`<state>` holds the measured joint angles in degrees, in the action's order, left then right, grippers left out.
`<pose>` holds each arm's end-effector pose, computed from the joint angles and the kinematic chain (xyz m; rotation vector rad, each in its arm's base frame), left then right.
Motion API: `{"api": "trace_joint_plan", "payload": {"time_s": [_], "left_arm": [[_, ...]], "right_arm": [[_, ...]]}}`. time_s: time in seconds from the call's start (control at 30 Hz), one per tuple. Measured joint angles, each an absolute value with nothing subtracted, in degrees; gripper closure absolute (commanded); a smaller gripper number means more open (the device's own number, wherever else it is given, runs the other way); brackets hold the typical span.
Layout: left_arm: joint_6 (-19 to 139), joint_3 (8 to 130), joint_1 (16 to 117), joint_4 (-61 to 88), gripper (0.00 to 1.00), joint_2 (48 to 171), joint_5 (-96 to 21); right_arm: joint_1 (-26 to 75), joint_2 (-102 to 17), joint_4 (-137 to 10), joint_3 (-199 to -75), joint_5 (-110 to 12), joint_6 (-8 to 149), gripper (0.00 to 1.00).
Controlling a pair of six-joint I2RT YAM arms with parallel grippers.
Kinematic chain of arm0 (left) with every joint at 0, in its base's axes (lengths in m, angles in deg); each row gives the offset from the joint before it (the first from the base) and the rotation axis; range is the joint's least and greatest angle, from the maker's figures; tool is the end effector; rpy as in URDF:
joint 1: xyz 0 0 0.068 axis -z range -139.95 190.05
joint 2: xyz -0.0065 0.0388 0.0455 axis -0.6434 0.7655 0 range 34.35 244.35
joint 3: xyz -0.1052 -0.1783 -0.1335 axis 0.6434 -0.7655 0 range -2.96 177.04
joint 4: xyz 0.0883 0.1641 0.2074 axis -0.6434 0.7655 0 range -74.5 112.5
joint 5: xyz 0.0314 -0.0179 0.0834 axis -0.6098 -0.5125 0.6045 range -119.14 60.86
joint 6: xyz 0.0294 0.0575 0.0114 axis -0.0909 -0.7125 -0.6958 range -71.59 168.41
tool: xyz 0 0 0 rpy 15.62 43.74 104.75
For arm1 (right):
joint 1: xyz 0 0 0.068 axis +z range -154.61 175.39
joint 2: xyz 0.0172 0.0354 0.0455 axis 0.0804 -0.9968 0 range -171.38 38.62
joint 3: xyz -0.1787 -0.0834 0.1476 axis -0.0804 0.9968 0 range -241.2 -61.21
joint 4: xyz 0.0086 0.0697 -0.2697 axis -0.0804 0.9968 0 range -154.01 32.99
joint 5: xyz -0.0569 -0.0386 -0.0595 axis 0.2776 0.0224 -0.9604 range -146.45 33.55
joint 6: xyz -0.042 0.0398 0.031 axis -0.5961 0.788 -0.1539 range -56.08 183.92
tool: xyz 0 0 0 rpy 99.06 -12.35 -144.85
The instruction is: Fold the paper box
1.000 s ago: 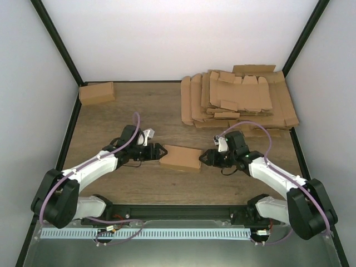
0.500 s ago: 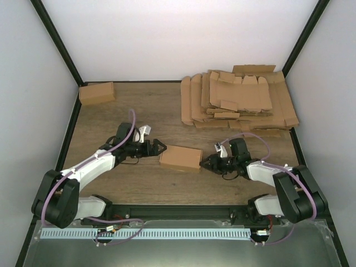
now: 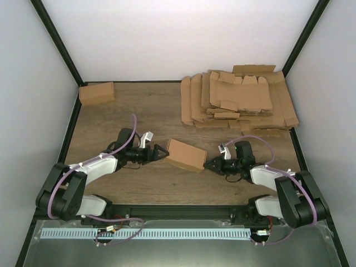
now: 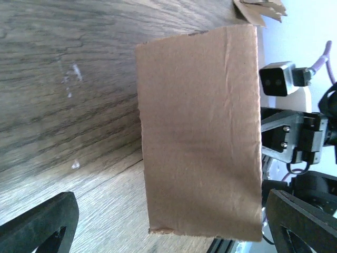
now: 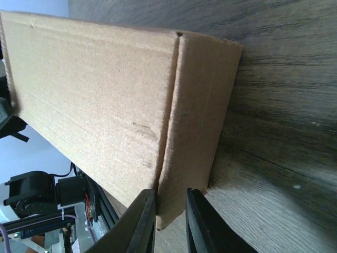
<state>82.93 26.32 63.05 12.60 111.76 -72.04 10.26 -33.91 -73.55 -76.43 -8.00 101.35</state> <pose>0.2326 -0.1369 0.1088 0.1500 2.5030 -1.3431 0.1973 0.0924 0.0697 0.0625 2.5132 1.4222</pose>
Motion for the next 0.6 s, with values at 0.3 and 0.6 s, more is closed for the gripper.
{"api": "trace_joint_plan", "payload": {"time_s": [0.3,0.6], "left_arm": [[85.9,25.9,63.0,4.8,0.01,115.0,-76.2],[87.2,26.7,62.9,1.1,0.06,118.1,-79.4]], "right_arm": [[10.2,-33.8,-73.0,-76.3,-8.0,100.5,0.82],[10.2,-33.8,-72.4,-76.5,-8.0,99.4,0.82]]}}
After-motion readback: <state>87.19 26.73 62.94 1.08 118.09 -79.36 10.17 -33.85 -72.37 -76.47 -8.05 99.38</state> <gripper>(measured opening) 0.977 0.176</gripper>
